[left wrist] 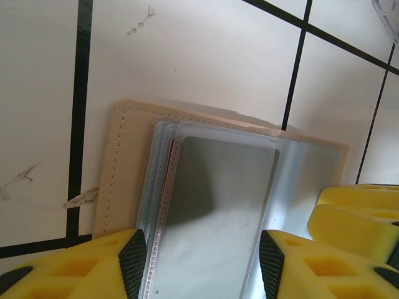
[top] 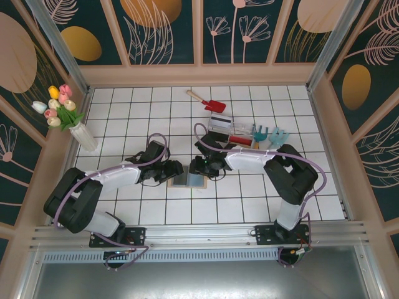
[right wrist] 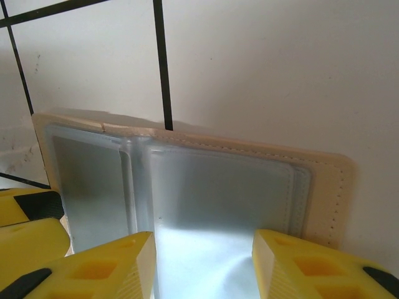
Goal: Take the credit cards out of the card holder
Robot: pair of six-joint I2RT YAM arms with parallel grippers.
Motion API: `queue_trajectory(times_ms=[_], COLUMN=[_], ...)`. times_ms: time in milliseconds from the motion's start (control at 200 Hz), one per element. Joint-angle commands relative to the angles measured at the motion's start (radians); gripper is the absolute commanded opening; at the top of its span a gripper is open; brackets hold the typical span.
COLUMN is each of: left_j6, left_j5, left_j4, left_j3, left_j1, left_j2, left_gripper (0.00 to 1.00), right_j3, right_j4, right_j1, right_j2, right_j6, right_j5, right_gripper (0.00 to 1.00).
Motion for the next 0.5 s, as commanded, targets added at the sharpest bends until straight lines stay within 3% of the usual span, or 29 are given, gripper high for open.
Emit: queue_trajectory(times_ms=[0,495], left_j6=[0.022,0.035], left_j5=[0.033,0.115], left_j4=[-0.007,0.021], left_j3=[-0.005,0.002], left_j1=[0.002,0.002], left_j2=[0.023,-0.039], left_gripper=[0.54,0.45], right_j3=[0.015,0.030], right_j4=[-0.049,-0.054], right_j1=[0.004,0.004], right_j2=[0.028,0.031], right_j6=[-0.011,-0.014], right_j5=[-0.011,-0.012], right_gripper=[0.47,0.46])
